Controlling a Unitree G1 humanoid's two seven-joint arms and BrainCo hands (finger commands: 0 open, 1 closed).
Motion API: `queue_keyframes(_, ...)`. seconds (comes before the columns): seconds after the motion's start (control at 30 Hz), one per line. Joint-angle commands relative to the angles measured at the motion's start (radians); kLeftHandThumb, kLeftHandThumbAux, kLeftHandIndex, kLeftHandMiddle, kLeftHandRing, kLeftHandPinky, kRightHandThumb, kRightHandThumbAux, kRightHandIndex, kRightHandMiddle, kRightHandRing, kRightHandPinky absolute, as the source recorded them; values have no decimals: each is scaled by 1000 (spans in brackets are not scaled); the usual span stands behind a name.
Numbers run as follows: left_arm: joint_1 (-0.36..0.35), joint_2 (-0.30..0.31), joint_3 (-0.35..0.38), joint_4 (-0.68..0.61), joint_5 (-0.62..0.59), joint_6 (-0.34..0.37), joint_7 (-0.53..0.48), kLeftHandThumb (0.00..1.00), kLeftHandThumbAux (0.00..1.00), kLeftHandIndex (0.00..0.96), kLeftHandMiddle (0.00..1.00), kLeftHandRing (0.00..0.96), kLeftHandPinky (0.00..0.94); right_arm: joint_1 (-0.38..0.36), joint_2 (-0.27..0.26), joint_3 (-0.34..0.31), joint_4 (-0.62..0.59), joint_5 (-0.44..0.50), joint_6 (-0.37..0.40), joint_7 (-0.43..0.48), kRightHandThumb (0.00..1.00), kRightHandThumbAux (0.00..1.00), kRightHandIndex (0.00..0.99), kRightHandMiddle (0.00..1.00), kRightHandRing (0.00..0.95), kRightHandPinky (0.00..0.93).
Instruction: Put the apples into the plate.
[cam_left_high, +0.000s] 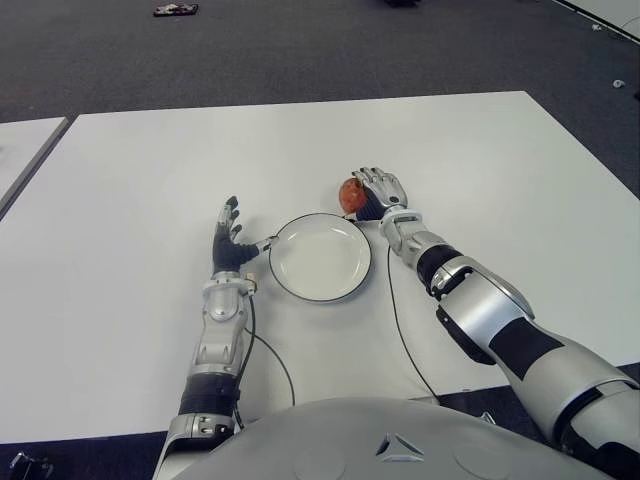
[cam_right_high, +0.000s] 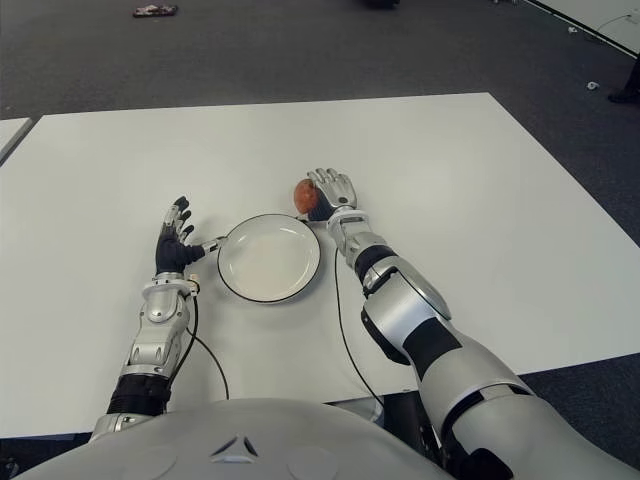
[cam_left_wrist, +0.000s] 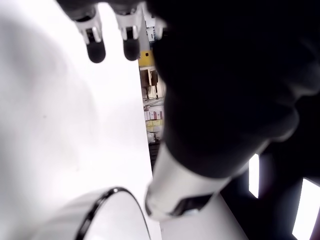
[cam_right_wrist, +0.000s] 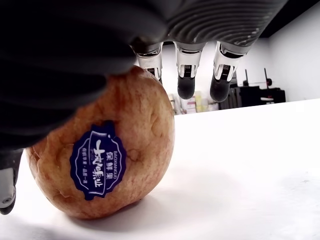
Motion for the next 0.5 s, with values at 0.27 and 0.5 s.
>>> queue_keyframes(0.27, -6, -11, -3, 14, 5, -10, 8, 0, 345, 0, 0, 0, 29, 3, 20, 9, 10, -13, -8, 11, 20, 512, 0, 0, 0, 28)
queue_keyframes(0.5, -5, -12, 1, 19, 2, -19, 9, 0, 347, 0, 0, 0, 31, 11, 22, 6, 12, -10, -15, -9, 176, 581, 70, 156, 203, 300)
